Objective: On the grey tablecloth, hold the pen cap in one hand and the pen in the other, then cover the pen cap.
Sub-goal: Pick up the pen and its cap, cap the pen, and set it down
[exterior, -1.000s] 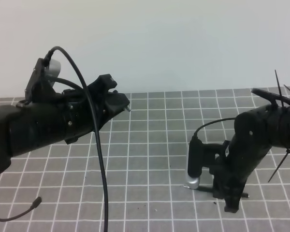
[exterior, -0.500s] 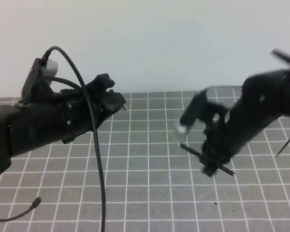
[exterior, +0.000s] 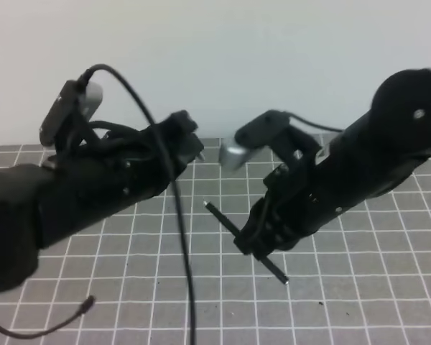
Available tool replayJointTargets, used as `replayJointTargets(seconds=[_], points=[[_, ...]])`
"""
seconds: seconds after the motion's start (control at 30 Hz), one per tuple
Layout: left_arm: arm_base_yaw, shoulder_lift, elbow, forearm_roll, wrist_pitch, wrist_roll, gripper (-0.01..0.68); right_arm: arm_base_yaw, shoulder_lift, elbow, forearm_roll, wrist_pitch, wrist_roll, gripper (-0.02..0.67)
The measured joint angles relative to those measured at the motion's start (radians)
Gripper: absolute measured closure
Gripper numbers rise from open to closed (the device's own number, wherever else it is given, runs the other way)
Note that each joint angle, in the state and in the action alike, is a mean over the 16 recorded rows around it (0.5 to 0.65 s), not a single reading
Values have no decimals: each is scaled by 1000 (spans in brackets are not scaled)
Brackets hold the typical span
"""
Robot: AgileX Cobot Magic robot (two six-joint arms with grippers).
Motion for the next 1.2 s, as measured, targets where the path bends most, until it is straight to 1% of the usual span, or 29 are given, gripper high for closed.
replayJointTargets(seconds=[0.17, 0.3, 0.73, 1.2], points=[[-54, -35, -3, -18, -62, 40, 673, 7, -38, -3, 14, 0, 35, 572], [-75, -56, -4, -13, -77, 56, 673, 7, -63, -3, 17, -14, 49, 572], [-78, -69, -8, -40, -60, 59, 673, 7, -93, -4, 49, -70, 93, 573], [-78, -70, -9, -61, -72, 24, 673, 7, -135, -4, 27, -66, 115, 573]])
